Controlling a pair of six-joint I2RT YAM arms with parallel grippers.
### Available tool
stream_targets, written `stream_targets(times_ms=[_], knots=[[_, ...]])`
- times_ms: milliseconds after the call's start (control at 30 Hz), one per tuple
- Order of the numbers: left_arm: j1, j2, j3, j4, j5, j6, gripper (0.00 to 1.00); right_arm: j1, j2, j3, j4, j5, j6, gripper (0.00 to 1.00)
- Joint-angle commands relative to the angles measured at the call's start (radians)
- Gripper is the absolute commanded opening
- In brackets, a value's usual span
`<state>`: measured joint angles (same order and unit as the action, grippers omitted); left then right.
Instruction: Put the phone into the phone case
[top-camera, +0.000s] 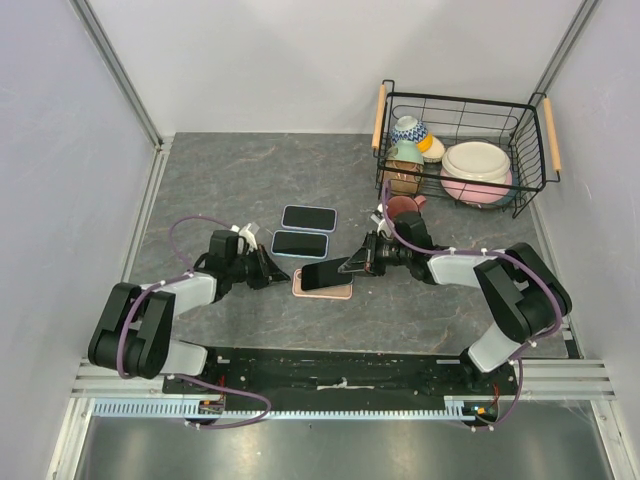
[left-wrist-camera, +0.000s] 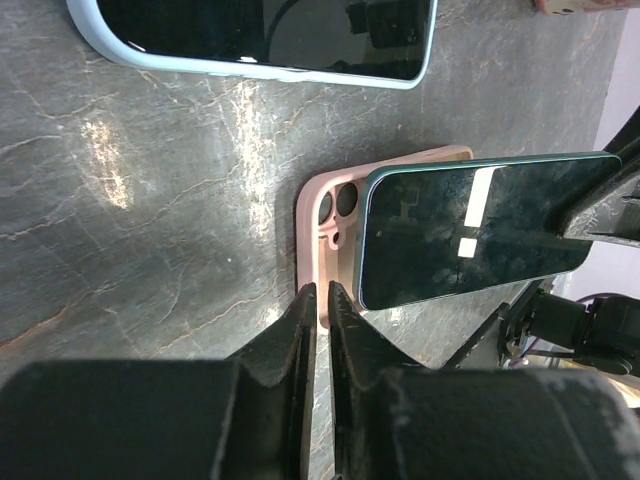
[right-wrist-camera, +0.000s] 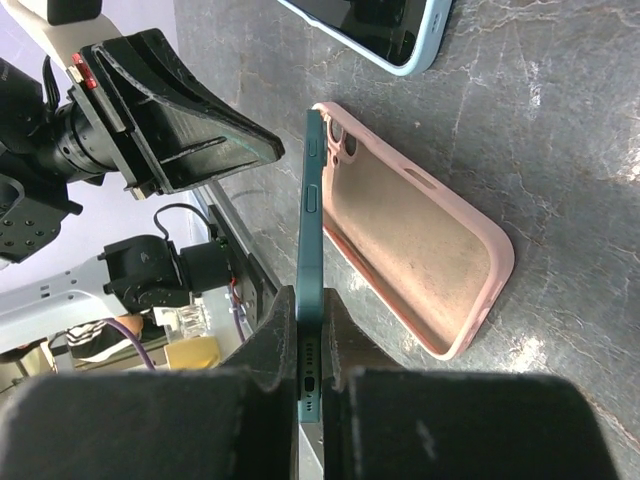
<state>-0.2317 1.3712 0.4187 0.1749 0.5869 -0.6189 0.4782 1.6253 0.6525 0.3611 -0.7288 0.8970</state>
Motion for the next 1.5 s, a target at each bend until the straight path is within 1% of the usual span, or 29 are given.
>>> stream_targets(times_ms=[0,167,367,500,600,1100,1467], knots=[[-0.008,0.028,0.037,0.035,0.027,0.033,0.17,0.005,0.010,0.004,0.093,-0.031,0.040,0.00],[-0.015,0.051,0.042,0.026,0.002,0.041,0.21,0.014,0.015,-0.010,0.079,-0.026,0.054,0.00],[-0.044,0.058,0.057,-0.014,-0.071,0.051,0.26,0.031,0.015,-0.007,0.019,0.008,0.045,0.00],[-0.067,0.071,0.077,-0.043,-0.127,0.062,0.26,0.048,0.027,-0.005,0.006,0.031,0.039,0.00],[-0.072,0.081,0.081,-0.043,-0.137,0.062,0.26,0.050,0.048,-0.007,0.018,0.037,0.040,0.00],[-0.092,0.147,0.092,0.008,-0.125,0.048,0.26,0.053,0.134,-0.014,0.067,0.048,0.051,0.00],[-0.121,0.178,0.112,0.029,-0.072,0.047,0.26,0.077,0.185,-0.014,0.095,0.060,0.057,0.00]])
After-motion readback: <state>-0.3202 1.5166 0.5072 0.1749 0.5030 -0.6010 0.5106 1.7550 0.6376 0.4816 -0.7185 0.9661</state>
